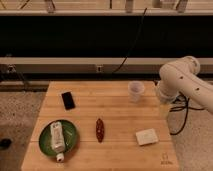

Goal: Pick up the ceramic cup

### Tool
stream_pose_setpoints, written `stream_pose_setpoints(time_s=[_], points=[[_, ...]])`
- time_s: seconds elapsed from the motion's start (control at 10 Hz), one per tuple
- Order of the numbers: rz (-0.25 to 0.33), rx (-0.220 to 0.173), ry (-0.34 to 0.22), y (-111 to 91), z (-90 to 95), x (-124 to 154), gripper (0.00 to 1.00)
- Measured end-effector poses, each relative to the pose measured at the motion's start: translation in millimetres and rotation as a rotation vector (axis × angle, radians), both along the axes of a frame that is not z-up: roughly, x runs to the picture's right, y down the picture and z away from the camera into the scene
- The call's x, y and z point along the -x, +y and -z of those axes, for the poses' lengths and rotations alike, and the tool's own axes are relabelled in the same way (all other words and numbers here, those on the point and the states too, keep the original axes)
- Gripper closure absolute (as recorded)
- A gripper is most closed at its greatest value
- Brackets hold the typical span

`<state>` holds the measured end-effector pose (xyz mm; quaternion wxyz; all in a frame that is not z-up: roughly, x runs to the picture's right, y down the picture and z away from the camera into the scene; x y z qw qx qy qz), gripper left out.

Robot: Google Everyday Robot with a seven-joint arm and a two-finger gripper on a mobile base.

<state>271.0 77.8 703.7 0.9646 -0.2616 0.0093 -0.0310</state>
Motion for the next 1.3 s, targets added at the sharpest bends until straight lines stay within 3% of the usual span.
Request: stream_pose_setpoints(time_s=[0.7,1.3], points=[[0.103,-0.029,-0.085,-18.7,-25.6,28.0,0.20],[0.148,-0.044,-0.143,-25.5,-52.7,43.2,0.20]])
